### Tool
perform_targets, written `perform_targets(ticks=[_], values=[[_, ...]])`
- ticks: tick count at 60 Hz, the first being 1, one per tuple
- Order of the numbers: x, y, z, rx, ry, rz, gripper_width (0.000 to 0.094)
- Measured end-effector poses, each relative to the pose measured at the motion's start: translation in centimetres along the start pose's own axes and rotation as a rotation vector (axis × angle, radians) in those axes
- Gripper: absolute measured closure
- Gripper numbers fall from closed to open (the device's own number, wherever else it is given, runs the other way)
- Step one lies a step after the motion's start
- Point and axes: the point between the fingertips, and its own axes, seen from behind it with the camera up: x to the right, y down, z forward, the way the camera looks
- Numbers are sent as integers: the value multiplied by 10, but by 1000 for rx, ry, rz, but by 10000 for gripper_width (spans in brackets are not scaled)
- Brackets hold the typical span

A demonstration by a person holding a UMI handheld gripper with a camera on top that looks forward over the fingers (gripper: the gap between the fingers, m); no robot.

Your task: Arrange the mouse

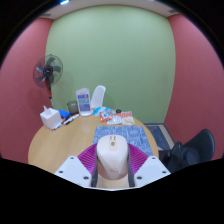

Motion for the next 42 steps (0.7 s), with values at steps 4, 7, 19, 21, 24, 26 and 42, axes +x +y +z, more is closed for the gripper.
perform_targets(ticks=[4, 7, 19, 21, 24, 26, 42], values=[[6, -38, 22, 39, 0, 2, 529], [12, -62, 42, 61, -6, -5, 529], [40, -82, 161, 39, -9, -10, 531], [43, -72, 182, 21, -9, -7, 531], [48, -54, 209, -24, -9, 0, 530], [50, -38, 224, -58, -12, 7, 531], [54, 40, 278, -186, -43, 12, 446]])
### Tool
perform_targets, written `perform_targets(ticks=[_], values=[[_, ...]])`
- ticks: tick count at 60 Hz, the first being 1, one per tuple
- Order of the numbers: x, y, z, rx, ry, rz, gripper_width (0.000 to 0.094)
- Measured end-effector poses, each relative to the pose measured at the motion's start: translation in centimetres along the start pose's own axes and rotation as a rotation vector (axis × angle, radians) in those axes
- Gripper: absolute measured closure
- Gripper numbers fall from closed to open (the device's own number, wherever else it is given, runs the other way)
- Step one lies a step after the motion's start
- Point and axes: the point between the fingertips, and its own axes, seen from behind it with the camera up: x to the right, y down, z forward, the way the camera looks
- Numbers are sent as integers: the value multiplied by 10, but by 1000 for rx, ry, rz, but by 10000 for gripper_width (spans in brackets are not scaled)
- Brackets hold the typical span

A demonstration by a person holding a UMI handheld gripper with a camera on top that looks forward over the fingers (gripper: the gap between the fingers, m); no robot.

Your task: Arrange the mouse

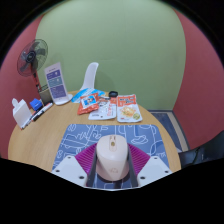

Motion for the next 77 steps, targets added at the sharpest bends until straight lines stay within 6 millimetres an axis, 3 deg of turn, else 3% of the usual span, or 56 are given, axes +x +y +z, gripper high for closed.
perform_targets(ticks=[6, 11, 14, 21, 32, 42, 52, 63, 77], values=[[-2, 8, -3, -24, -12, -12, 342], [-3, 2, -15, -8, -5, -30, 72], [-3, -3, -26, 6, 4, -37, 118], [-9, -17, -64, 48, 20, -42, 92], [-21, -27, -156, 125, 73, -52, 94], [-38, -10, -250, 163, 111, -58, 93], [-55, 17, -319, 172, 129, -62, 94], [-69, 34, -361, 189, 133, -66, 95], [-82, 42, -379, 195, 120, -61, 94]])
